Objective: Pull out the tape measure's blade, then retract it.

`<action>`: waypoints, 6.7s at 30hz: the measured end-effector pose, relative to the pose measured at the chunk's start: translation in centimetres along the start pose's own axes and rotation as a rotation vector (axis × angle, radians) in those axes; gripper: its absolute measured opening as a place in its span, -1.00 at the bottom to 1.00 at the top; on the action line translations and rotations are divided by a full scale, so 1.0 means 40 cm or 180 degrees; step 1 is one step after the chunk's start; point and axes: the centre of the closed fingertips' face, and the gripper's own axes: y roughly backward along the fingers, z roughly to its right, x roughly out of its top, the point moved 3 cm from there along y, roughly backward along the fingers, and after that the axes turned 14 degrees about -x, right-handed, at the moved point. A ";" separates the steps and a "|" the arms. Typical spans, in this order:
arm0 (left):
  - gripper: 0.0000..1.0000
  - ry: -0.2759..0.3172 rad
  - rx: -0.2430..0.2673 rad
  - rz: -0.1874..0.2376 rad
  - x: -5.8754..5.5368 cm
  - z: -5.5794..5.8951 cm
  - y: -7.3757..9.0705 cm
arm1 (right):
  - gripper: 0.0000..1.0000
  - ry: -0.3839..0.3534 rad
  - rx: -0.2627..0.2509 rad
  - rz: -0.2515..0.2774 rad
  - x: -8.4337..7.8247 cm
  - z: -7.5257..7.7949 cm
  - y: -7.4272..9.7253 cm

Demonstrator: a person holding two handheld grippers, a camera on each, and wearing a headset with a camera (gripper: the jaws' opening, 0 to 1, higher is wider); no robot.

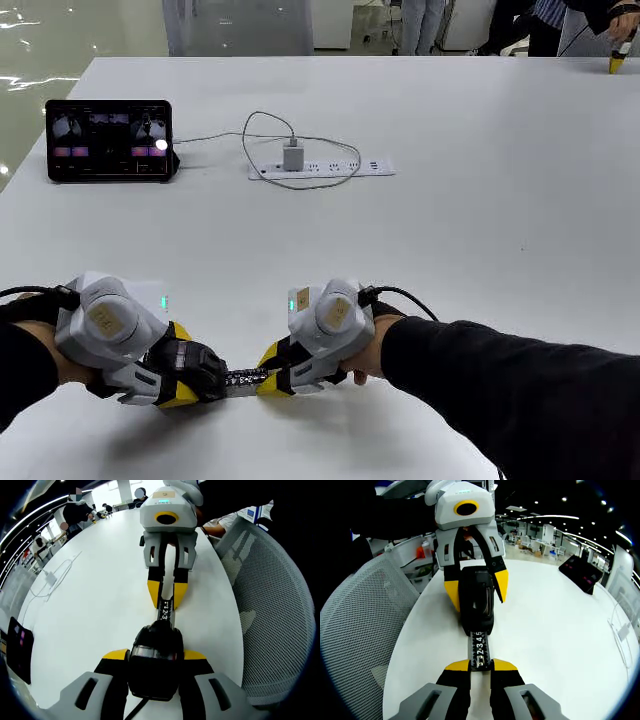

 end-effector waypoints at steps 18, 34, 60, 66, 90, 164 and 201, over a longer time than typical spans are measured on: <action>-0.34 -0.0063 -0.0015 0.0047 0.002 0.001 -0.002 | -0.80 -0.0016 -0.0005 -0.0014 -0.020 0.008 0.023; -0.33 -0.0103 0.0015 0.0022 0.007 0.008 -0.001 | -0.80 -0.0046 -0.0033 -0.0015 -0.045 0.014 0.053; -0.34 -0.0069 0.0021 0.0045 0.008 0.006 -0.003 | -0.80 -0.0086 -0.0072 -0.0033 -0.090 0.029 0.094; -0.34 -0.0065 0.0017 0.0051 0.008 0.007 -0.004 | -0.80 -0.0089 -0.0071 -0.0035 -0.101 0.035 0.105; -0.33 -0.0058 0.0018 0.0059 0.015 0.012 0.000 | -0.80 -0.0114 -0.0133 -0.0061 -0.139 0.047 0.150; -0.33 -0.0093 0.0027 0.0095 0.015 0.012 -0.005 | -0.81 -0.0261 -0.0280 -0.0183 -0.235 0.069 0.251; -0.33 -0.0112 0.0031 0.0119 0.009 0.006 -0.007 | -0.81 -0.0292 -0.0323 -0.0295 -0.275 0.072 0.296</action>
